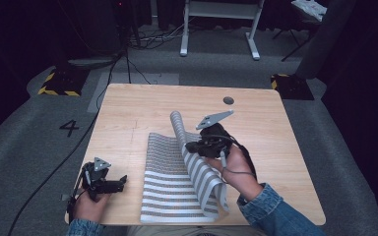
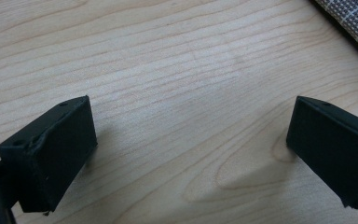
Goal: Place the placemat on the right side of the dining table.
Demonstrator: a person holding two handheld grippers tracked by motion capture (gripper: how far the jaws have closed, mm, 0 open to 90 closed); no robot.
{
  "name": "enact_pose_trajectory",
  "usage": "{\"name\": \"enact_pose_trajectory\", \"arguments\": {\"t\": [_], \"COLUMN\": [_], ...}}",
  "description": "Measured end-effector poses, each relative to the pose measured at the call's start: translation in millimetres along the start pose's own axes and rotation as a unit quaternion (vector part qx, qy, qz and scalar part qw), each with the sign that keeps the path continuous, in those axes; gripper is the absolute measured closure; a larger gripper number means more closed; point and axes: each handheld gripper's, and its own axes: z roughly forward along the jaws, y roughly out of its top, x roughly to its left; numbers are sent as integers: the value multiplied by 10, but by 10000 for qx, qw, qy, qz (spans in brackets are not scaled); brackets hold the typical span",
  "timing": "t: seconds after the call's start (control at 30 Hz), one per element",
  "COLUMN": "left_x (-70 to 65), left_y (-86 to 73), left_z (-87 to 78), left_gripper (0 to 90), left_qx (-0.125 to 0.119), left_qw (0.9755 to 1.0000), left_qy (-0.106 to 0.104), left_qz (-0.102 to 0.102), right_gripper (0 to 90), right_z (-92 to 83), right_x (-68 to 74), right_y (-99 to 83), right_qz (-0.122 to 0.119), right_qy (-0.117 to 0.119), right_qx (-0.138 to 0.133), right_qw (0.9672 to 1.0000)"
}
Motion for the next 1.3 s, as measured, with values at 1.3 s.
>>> {"name": "enact_pose_trajectory", "arguments": {"t": [1.3], "left_x": [-11], "left_y": [-22], "left_z": [-21], "left_gripper": [16], "left_qx": [1], "left_qw": [10000], "left_qy": [37], "left_qz": [-14], "right_gripper": [892], "right_z": [-1792], "right_x": [-1421], "right_y": [-602], "right_qz": [658], "right_qy": [-1707], "right_qx": [-777], "right_qw": [9800]}}
